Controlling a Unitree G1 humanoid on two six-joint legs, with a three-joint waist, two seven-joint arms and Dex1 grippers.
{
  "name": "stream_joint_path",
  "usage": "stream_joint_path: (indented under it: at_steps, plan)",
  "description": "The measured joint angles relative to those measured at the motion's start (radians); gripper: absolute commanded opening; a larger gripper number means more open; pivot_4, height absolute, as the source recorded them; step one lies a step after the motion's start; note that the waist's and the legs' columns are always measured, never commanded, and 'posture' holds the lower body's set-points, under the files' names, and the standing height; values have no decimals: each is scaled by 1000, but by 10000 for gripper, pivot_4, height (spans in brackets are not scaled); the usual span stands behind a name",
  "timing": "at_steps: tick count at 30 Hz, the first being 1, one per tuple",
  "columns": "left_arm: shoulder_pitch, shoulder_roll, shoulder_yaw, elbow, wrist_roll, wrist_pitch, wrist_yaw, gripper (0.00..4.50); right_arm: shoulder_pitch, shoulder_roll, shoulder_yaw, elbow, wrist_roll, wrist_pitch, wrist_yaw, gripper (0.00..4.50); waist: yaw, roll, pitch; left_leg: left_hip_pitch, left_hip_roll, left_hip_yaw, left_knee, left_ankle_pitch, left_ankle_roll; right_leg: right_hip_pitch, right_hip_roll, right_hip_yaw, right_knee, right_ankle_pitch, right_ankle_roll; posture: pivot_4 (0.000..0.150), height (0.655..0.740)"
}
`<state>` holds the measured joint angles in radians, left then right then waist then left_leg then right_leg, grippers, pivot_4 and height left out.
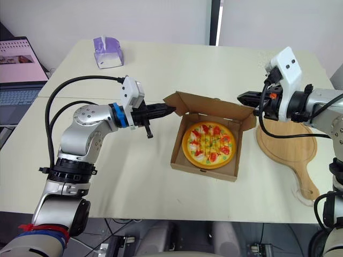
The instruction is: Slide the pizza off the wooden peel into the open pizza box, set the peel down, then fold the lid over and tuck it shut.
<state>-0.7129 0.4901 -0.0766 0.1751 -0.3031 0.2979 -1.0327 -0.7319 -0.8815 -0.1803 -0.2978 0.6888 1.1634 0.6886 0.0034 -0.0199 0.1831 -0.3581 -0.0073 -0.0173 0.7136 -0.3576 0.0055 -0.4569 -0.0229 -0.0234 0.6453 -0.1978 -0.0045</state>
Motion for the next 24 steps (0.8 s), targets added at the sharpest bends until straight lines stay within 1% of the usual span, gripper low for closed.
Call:
stream_joint_path:
  at_steps: [3, 6, 8, 10, 11, 14, 17, 19, 21, 24]
  plan:
    - [-9, -13, 0, 20, 2, -5, 2, 0, 4, -9, -99, 18, -7, -38, -30, 6067, 7, 0, 0, 0, 0, 0, 0, 0, 0, 0, 0, 0, 0, 0, 0, 1500, 7192]
    - [-16, -28, 1, 29, 0, -4, 13, 0, 61, -43, -201, 14, -2, -64, -31, 15743, 18, 0, 0, -1, 0, 0, 0, 0, 0, 0, 0, 0, -1, 0, 0, 1500, 7192]
    - [-25, -40, 3, 36, -4, 6, 23, 0, 136, -52, -271, -19, 7, -65, -28, 22842, 21, 0, 0, -1, 0, -1, 0, 0, 0, 0, 0, -1, -1, 0, 0, 1500, 7192]
    - [-40, -60, 7, 42, -12, 36, 43, 0, 261, -53, -364, -83, 31, -54, -26, 30812, 25, 0, 0, -2, 0, -2, 0, 0, 0, 1, 0, -1, -1, 0, 0, 1500, 7192]
    - [-43, -63, 11, 44, -14, 46, 48, 0, 299, -52, -390, -100, 42, -44, -23, 34262, 23, 0, 0, -1, 0, 0, 0, 0, 0, 0, 0, 0, 0, 0, 0, 1500, 7192]
    - [-54, -73, 24, 53, -26, 70, 60, 0, 488, -54, -477, -195, 51, -17, -10, 44595, 22, 0, 0, -1, 0, 0, 1, 0, 0, 1, 0, 0, 1, 0, 0, 1500, 7192]
    - [-61, -77, 26, 61, -30, 77, 61, 0, 671, -44, -509, -285, 49, -18, 10, 44595, 19, 0, 0, 0, 0, 1, 0, 0, 0, 2, 0, 1, 1, 0, 1, 1500, 7192]
    - [-66, -81, 29, 65, -33, 91, 63, 0, 724, -5, -499, -355, 53, -19, -6, 44595, 15, 0, 0, 1, 1, 2, 1, 0, 0, 4, 2, 2, 1, 0, 1, 1500, 7192]
    - [-75, -90, 33, 67, -34, 104, 66, 0, 708, 48, -465, -408, 71, -20, -59, 44595, 12, 0, 0, 5, 0, 4, 1, 1, -1, 5, 2, 4, 1, 0, 1, 1500, 7192]
    - [-82, -102, 35, 69, -34, 111, 71, 0, 621, 154, -389, -448, 78, -19, -189, 44595, 10, -1, 0, 12, 0, 4, 0, 1, -1, 10, 3, 5, 0, -1, 4, 1500, 7192]
